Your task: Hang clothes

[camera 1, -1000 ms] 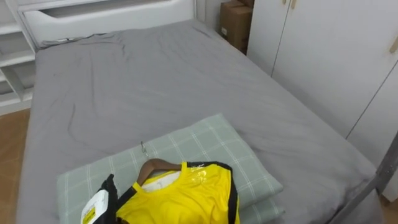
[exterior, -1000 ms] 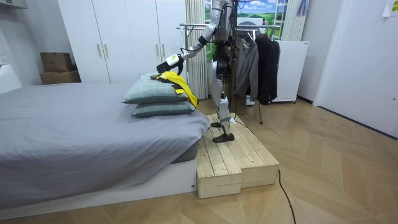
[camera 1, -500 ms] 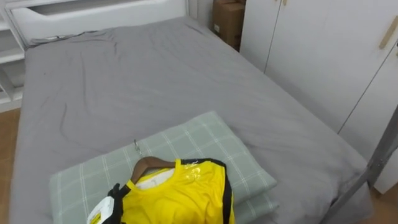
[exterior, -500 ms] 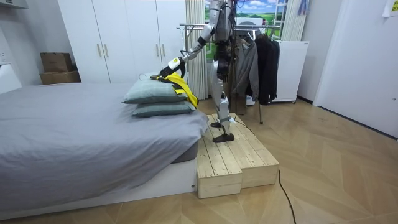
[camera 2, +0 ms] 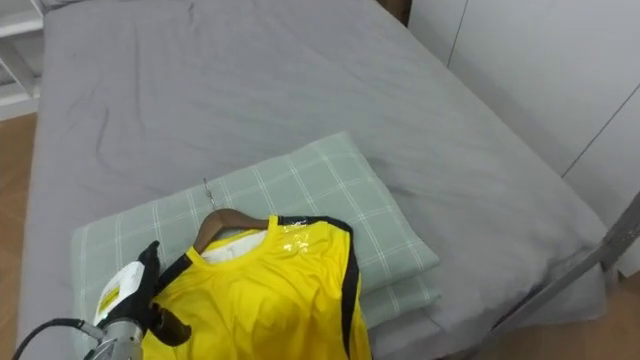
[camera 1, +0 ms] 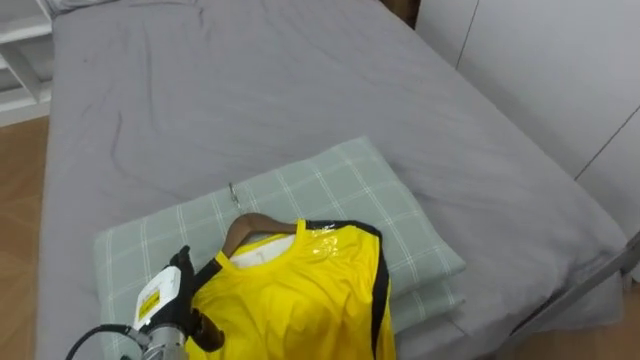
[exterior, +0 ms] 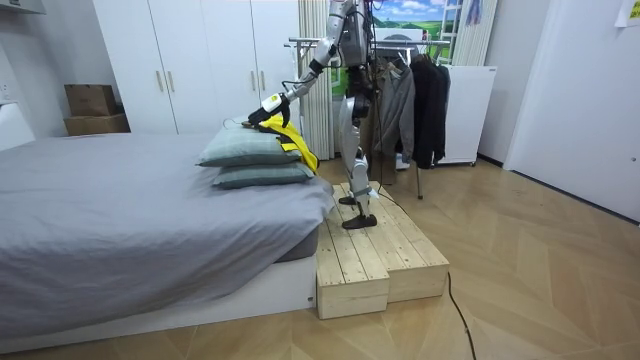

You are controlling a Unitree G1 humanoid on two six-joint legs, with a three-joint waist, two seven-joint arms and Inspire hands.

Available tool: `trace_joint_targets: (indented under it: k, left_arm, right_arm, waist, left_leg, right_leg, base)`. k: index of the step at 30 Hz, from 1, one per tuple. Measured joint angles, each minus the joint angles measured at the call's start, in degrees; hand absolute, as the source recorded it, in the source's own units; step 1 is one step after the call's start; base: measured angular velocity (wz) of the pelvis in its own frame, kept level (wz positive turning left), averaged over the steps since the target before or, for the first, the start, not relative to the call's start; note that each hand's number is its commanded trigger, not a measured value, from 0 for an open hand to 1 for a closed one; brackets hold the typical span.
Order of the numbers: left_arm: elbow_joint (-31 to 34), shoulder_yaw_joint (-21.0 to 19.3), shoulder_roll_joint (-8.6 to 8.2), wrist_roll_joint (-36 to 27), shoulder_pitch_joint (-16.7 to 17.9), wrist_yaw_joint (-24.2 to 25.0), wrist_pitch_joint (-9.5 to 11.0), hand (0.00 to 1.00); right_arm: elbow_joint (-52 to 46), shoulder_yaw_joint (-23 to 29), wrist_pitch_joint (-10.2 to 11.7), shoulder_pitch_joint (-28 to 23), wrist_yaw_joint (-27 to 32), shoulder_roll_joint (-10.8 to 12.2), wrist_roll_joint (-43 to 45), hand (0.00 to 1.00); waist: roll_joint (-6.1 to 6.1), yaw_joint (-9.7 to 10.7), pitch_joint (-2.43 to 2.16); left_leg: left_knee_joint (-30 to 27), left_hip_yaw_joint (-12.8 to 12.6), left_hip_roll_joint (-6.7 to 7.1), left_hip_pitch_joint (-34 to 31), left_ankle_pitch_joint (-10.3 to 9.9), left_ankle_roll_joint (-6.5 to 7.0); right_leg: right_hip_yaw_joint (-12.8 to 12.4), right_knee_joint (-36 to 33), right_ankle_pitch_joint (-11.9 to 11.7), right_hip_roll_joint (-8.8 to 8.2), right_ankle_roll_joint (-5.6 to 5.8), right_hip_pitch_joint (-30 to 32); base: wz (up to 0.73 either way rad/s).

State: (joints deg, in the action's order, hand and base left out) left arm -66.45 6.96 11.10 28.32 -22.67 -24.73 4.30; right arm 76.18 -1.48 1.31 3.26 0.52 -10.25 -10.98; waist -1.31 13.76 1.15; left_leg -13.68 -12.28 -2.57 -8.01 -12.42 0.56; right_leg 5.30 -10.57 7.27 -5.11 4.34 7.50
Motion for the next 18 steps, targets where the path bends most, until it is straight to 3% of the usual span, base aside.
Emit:
trace_joint_targets:
  k: [9, 18]
  left_arm:
    - [-0.51, -0.06, 1.88, 0.15, -4.86, -2.32, 1.22, 0.00]
    - [-1.04, -0.04, 2.09, 0.61, -6.99, -6.60, 2.81, 0.00]
  right_arm:
    - [0.64, -1.88, 0.62, 1.24, -0.70, -0.02, -0.17, 0.00]
    - [1.69, -3.05, 0.86, 4.66, 0.99, 0.25, -0.23, 0.00]
  waist:
    - [0.50, -0.17, 0.46]
    - [0.33, -0.33, 1.42]
  left_leg:
    - [-0.05, -0.15, -0.04, -2.51, 0.02, 0.02]
    - [-0.79, 0.46, -0.17, -4.94, 0.02, 0.02]
  right_leg:
    - [-0.57, -0.34, 0.00, 0.01, 0.00, 3.03]
    - [-0.43, -2.38, 0.28, 0.02, -0.26, 6.10]
  base:
    - [-0.04]
    - [0.01]
